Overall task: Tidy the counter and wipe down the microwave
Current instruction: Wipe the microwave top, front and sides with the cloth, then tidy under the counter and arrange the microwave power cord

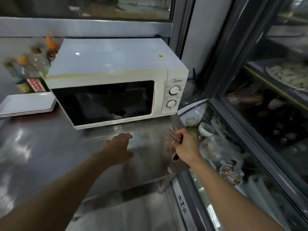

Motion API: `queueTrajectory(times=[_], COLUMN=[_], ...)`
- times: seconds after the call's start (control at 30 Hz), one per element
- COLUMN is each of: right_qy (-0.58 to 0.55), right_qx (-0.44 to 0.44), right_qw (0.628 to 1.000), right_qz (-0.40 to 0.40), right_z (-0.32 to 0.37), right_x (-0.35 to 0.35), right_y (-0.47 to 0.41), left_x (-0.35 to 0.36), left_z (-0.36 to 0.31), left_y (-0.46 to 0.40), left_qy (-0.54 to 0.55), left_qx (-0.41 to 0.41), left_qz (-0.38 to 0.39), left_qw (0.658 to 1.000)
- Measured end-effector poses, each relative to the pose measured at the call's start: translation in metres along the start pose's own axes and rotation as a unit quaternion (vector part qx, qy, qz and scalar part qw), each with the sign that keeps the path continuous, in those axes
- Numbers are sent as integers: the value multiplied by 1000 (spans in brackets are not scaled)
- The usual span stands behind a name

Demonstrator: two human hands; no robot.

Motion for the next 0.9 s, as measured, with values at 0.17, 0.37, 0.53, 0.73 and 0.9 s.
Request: queueTrajectory(times=[0.17,0.37,0.53,0.73,0.9], right_qy=[-185,-336,-383,-307,-184], right_qx=[33,-1,-40,-67,-110], right_qw=[981,932,909,936,971], right_qz=[53,135,158,159,103], right_z=[23,70,98,110,118], right_x=[-17,-20,-13,1,3], right_y=[26,67,105,156,198], left_x=[-14,-37,-60,-81,-99], left_z=[-34,-63,-69,-40,-27], left_y=[40,86,127,177,213], left_qy=[156,292,466,423,415], left_qx=[-30,-13,-17,-45,-26], left_qz=[-26,-72,-137,-179,-201], left_qw=[987,954,874,887,887])
Point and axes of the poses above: each hand's wrist, its own y-axis away from the middle knuckle, its own x-axis out of the palm, z = x × y, the point moved 2 cm from there along -y, towards the middle knuckle, and after that the axes turned 5 degrees about x, right-handed, at the moved point
